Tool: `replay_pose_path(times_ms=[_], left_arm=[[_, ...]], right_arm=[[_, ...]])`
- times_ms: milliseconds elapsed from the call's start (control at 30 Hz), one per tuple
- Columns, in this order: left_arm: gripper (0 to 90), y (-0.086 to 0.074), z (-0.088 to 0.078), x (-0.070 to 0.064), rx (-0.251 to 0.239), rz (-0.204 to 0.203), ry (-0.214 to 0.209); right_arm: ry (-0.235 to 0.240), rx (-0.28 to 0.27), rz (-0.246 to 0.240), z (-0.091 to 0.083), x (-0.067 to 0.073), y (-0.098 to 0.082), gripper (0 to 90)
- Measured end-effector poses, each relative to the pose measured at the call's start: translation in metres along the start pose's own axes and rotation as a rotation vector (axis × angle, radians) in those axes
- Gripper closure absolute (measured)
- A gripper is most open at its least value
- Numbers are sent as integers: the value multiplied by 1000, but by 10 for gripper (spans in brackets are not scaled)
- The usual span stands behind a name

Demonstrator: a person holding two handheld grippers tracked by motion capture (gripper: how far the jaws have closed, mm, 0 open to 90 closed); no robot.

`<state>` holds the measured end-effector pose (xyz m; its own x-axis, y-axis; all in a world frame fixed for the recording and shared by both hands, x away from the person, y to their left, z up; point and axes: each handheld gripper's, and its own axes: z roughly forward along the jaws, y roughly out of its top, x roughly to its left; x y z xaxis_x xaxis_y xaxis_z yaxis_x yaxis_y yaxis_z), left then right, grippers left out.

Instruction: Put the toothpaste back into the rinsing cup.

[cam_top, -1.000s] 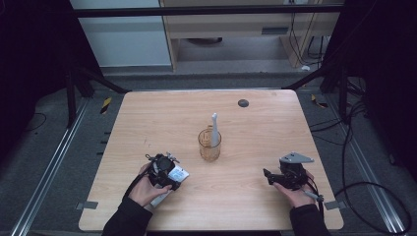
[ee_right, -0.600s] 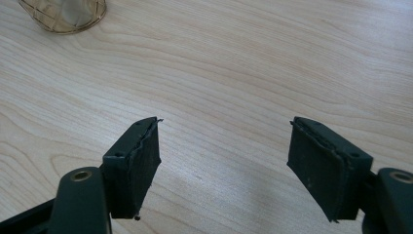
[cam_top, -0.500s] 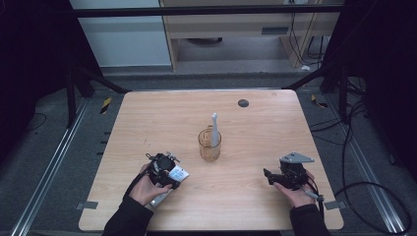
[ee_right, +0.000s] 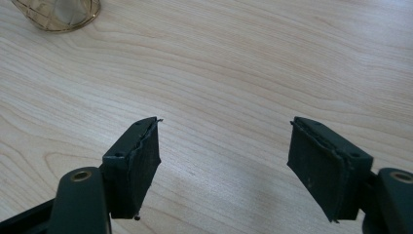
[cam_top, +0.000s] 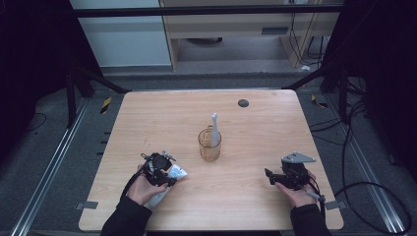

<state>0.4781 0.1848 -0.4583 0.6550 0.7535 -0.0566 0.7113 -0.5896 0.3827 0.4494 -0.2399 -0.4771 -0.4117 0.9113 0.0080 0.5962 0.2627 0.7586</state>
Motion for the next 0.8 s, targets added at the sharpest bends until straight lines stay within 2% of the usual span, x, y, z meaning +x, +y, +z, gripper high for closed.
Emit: replay_pose_path(times_ms=[133,167,300,333,467,633,667,700,800], left_arm=[[692,-1,-9,2,-38,-8,4],[692,-2,-20,5,-94,-19,16],[693,-6,-41,9,-206,-48,32],[693,-6,-41,9,-206,-48,32],[693,-9,-61,13,-314,-73,51],[693,-11,-66,15,-357,-80,71],[693,-11,-67,15,-388,-90,83],[693,-11,-67,15,-388,-90,83],[693,-11,-71,15,-433,-95,100]], right_arm=[[1,1,8,-1,-1,-1,272],[-1,-3,4,-1,-2,-1,272],[-4,-5,12,-1,-2,-2,271],[-6,-6,11,-1,-2,-2,269],[-16,-12,1,-1,-1,-2,265],[-20,-12,0,0,-1,-2,257],[-22,-13,-4,0,-2,-2,252],[-22,-13,-4,0,-2,-2,252],[-23,-18,-4,0,-1,-3,241]])
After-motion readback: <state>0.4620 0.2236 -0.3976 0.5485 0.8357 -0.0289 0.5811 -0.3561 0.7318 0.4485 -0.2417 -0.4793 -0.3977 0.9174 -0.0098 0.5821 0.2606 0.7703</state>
